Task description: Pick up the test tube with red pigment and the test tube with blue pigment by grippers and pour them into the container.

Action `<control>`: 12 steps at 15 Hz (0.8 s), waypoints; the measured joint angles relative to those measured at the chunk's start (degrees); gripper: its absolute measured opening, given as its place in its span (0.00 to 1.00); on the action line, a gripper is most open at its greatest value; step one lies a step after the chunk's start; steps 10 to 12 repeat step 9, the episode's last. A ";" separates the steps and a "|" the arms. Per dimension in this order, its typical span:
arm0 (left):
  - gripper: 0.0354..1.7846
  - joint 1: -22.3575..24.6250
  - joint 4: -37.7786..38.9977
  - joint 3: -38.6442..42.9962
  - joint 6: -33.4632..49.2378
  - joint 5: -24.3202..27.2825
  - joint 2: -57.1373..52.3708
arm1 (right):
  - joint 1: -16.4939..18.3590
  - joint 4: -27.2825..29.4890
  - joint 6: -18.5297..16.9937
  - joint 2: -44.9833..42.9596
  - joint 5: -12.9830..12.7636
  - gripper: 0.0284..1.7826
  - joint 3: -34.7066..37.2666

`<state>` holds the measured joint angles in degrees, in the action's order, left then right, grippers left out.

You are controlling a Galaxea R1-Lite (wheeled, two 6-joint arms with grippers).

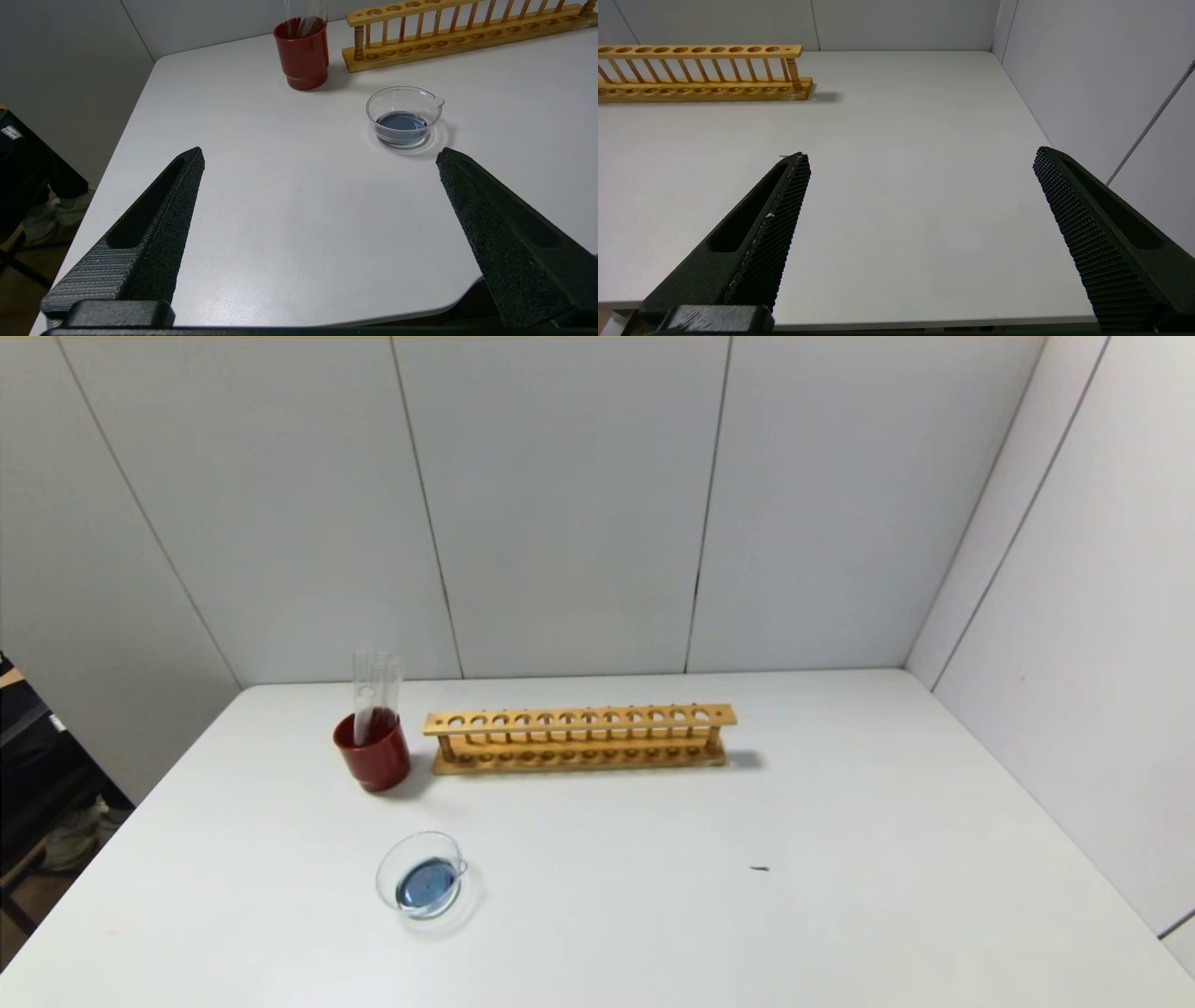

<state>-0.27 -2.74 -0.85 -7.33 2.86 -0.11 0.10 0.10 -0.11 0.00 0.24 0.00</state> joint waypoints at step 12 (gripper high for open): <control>0.98 0.00 -0.20 -0.05 0.05 0.00 0.00 | 0.00 0.00 -0.11 0.00 0.00 0.98 0.00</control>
